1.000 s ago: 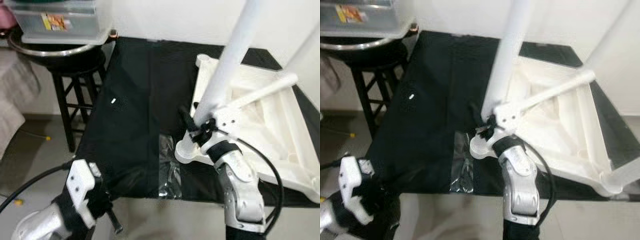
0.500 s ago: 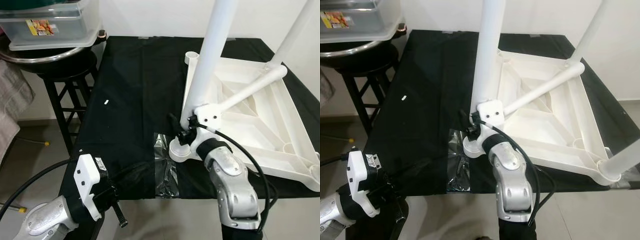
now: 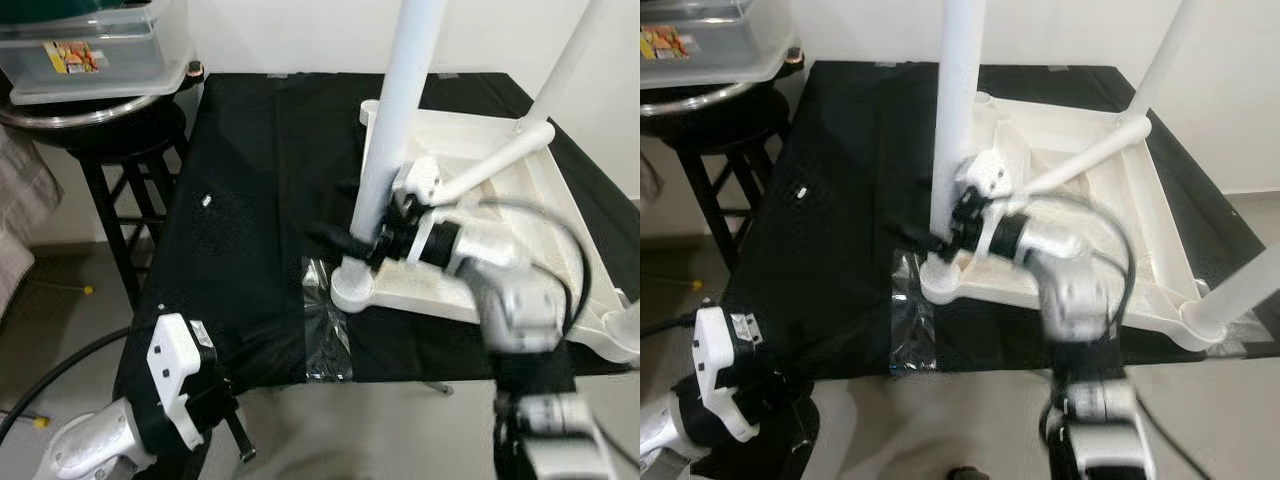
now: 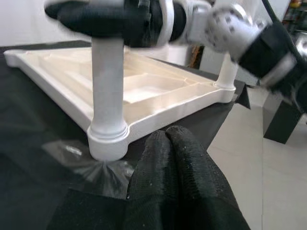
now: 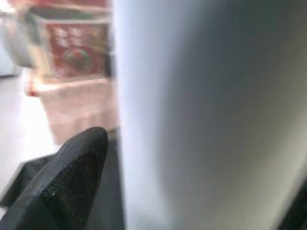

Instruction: Building children table

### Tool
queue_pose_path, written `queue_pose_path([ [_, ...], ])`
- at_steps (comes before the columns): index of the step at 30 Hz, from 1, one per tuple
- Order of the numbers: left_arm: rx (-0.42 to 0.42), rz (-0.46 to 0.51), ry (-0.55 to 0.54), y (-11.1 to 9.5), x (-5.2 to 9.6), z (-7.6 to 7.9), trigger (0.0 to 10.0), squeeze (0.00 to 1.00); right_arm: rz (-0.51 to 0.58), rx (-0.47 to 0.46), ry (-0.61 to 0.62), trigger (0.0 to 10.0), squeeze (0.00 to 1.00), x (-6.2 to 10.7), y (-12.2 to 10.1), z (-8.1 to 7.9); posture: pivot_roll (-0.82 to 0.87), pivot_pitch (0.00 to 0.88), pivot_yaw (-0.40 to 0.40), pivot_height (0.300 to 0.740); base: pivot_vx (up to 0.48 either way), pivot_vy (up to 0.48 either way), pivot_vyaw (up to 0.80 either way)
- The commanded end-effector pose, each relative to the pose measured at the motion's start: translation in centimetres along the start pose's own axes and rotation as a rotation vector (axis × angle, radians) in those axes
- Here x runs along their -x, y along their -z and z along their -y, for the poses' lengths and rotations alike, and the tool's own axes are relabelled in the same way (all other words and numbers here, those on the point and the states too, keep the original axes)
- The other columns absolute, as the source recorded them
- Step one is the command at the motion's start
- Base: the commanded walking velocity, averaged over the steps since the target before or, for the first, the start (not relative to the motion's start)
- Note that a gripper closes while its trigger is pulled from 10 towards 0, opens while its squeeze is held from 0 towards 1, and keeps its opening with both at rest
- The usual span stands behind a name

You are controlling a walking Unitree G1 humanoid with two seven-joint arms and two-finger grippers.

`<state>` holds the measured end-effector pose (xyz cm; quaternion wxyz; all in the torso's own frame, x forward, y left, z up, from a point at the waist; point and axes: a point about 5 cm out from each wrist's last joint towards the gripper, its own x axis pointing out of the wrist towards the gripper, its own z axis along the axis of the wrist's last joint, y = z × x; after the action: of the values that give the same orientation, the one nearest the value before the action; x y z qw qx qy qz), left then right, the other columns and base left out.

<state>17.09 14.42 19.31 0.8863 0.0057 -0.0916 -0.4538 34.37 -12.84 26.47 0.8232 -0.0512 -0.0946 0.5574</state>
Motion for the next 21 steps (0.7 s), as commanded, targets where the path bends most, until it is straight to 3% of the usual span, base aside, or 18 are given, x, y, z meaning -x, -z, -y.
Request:
queue_pose_path([
  [1, -0.007, -0.004, -0.012, -0.2, 0.3, 0.1, 10.0, 0.0, 0.024, -0.037, -0.053, 10.0, 0.0, -0.3, 0.4, 0.3, 0.1, 0.222, -0.076, 0.74, 0.0, 0.0, 0.0],
  [4, -0.011, -0.023, -0.032, -0.4, 0.9, 0.3, 10.0, 0.0, 0.03, -0.063, -0.129, 10.0, 0.0, -0.7, -0.4, 1.6, 0.12, 0.24, -0.082, 0.74, 0.0, 0.0, 0.0],
  [8, -0.011, -0.036, -0.053, -0.4, 1.4, 0.2, 10.0, 0.0, 0.024, -0.065, -0.131, 10.0, 0.0, -0.9, -0.4, 2.2, 0.12, 0.249, -0.082, 0.74, 0.0, 0.0, 0.0],
  [9, -0.014, -0.042, -0.062, -0.4, 1.7, 0.1, 10.0, 0.0, 0.035, -0.08, -0.144, 4.1, 0.0, -1.0, -0.4, 2.2, 0.13, 0.254, -0.084, 0.74, 0.0, 0.0, 0.0],
  [11, -0.015, -0.042, -0.064, -0.4, 1.7, 0.1, 10.0, 0.0, 0.04, -0.087, -0.151, 4.1, 0.0, -1.1, -0.4, 2.2, 0.13, 0.254, -0.084, 0.74, 0.0, 0.0, 0.0],
  [12, -0.015, -0.042, -0.065, -0.5, 1.8, 0.1, 10.0, 0.0, 0.042, -0.094, -0.159, 0.0, 0.0, -1.1, -0.4, 2.2, 0.13, 0.256, -0.083, 0.74, 0.0, 0.0, 0.0],
  [21, -0.012, -0.034, -0.062, -0.5, 1.5, 0.2, 10.0, 0.0, 0.008, -0.096, -0.291, 0.0, 0.0, 0.3, 0.4, 2.1, 0.11, 0.243, -0.08, 0.74, 0.0, 0.0, 0.0],
])
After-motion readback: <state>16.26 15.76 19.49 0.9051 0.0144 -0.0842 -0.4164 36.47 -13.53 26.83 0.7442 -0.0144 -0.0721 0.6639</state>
